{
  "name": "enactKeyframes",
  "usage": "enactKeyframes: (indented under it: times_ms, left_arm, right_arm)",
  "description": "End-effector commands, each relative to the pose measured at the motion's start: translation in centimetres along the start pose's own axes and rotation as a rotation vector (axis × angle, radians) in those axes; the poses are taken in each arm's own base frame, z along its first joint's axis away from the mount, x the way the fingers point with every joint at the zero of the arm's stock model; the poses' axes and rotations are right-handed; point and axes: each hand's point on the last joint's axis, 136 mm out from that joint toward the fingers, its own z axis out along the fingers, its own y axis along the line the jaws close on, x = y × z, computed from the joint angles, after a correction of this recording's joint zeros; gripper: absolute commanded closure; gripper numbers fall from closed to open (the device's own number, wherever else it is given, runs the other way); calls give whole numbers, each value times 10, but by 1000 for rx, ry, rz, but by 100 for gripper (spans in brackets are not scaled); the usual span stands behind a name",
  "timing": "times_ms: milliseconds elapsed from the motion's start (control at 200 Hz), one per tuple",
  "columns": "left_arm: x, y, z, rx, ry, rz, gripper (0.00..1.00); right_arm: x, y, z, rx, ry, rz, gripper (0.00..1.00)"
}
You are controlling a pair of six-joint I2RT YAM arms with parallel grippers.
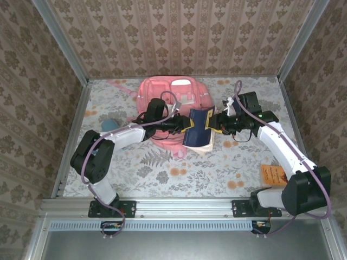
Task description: Pack the student bag
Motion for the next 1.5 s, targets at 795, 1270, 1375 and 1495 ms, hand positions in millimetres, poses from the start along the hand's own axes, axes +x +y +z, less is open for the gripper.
enactKeyframes:
  times_ms: [795,1270,1375,1495]
  left_arm:
    - [-106,-74,-81,48,-648,-113,95]
    - [-111,-80,-75,66,-707,-218,95]
    - [-107,-77,-71,71,-695,-235,95]
    - [-106,-70,-71,51,-703,-239,95]
  right_arm:
    - [-26,55,12,-494,-303,485,1]
    - [-60,77,40,-576,-389,486,2]
    - [-66,66,52,-542,-402,509,5]
    - [-67,55,57,-495,-421,549,11]
